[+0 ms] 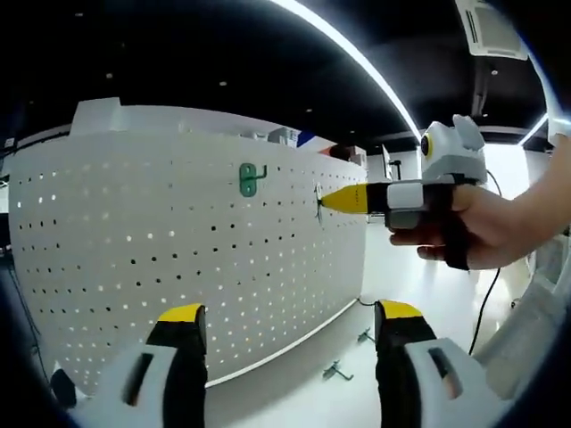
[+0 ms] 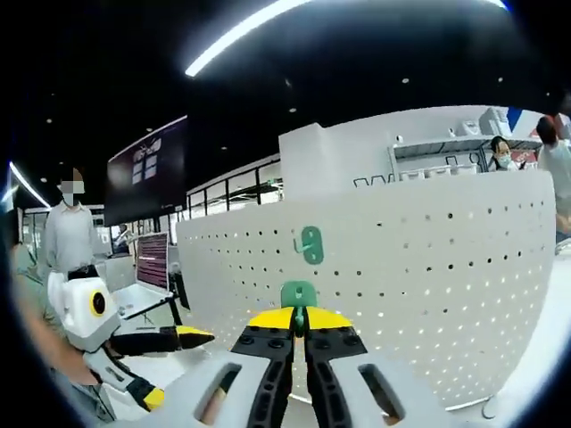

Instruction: Insert the hook assembly into the mounting plate slot until the hook locks in place.

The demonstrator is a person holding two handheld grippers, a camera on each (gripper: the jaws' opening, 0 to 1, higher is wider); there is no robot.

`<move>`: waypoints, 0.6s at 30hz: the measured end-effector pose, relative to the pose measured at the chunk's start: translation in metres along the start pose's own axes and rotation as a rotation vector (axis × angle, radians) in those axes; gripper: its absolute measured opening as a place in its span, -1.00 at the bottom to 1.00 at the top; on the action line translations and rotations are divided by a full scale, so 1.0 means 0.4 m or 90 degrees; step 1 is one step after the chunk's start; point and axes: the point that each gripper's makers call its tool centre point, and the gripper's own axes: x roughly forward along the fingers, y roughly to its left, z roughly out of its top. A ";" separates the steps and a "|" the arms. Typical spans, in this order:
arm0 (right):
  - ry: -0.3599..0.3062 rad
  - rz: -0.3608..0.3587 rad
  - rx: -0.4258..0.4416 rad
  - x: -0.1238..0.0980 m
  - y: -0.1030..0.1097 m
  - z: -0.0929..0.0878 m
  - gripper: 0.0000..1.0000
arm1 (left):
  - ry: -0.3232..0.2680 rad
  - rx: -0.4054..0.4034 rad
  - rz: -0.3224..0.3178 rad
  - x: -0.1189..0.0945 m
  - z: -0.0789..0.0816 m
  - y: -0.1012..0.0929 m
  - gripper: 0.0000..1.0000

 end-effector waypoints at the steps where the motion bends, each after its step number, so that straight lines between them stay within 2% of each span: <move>1: 0.004 -0.007 -0.011 0.004 -0.005 0.004 -0.98 | 0.002 0.000 0.002 -0.001 -0.002 0.001 0.58; 6: 0.025 -0.039 -0.068 0.027 -0.028 0.024 -0.98 | 0.003 -0.005 0.008 -0.010 -0.009 0.001 0.57; 18: 0.030 -0.094 -0.077 0.065 -0.070 0.053 -0.98 | -0.004 -0.010 0.018 -0.019 -0.007 0.005 0.56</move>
